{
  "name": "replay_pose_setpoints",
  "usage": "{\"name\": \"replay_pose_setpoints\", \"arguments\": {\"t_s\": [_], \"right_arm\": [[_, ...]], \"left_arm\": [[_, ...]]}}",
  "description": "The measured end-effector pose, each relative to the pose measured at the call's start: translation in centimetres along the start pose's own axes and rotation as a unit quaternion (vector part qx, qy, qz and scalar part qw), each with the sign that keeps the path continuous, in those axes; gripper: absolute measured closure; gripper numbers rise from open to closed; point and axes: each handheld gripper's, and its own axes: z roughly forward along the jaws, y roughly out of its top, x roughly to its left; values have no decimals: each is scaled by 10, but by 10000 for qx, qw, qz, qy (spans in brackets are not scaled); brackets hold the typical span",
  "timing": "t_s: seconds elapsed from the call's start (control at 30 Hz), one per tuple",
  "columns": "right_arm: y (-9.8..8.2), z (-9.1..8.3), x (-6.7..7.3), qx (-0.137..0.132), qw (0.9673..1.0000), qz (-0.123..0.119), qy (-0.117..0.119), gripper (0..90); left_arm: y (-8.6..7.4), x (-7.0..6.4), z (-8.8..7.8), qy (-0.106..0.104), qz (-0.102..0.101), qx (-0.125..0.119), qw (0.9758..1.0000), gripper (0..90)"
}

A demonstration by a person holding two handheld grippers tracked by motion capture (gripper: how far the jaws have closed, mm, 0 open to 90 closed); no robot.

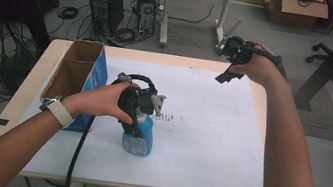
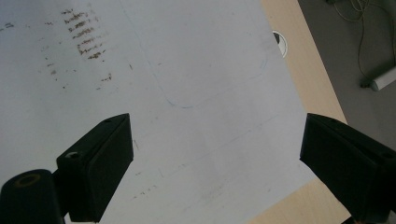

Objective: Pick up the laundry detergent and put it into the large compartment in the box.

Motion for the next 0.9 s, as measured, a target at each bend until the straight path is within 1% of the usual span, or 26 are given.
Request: {"name": "replay_pose_setpoints", "arguments": {"t_s": [0.03,0.13,0.17,0.2,0.23,0.27,0.3,0.33,0.37,0.43,0.5,0.67,0.7,0.73,0.83,0.9], "right_arm": [[0,0,0,6,10000,13,0,95],[0,0,0,1,10000,7,1,95],[0,0,0,7,10000,5,4,96],[0,0,0,2,10000,9,4,96],[0,0,0,8,10000,7,3,96],[0,0,0,4,10000,10,3,96],[0,0,1,6,10000,18,6,96],[0,0,1,8,10000,20,9,96],[1,0,1,12,10000,16,9,96],[1,0,1,6,10000,15,9,96],[1,0,1,-2,10000,11,8,96],[-1,-1,1,-3,10000,18,-5,96],[-1,-1,1,1,10000,16,-4,96],[-1,-1,0,4,10000,19,-1,96],[-1,-1,1,-3,10000,6,-6,96],[-1,-1,1,2,10000,18,-5,96]], "left_arm": [[0,1,0,27,53,2,10000,267],[0,0,0,-11,13,1,10000,283],[0,0,0,-18,75,-3,10000,293],[0,-1,0,-72,25,-14,10000,314],[0,-2,0,-82,32,-22,10000,326],[0,-1,-1,-66,98,-28,9999,344],[0,-2,-1,-74,106,-20,9999,364],[0,-3,-1,-91,67,-26,9999,365],[0,-3,-1,-92,69,-12,9999,367],[0,-3,-1,-94,141,-25,9999,370],[0,-2,-1,-127,110,-48,9998,371],[1,-3,-1,-98,130,12,9999,373],[2,-2,-2,-71,170,15,9998,373],[1,-3,-1,-131,77,25,9999,374],[1,-3,-2,-103,59,38,9999,375],[1,-3,-8,-122,-30,-59,9999,375]]}}
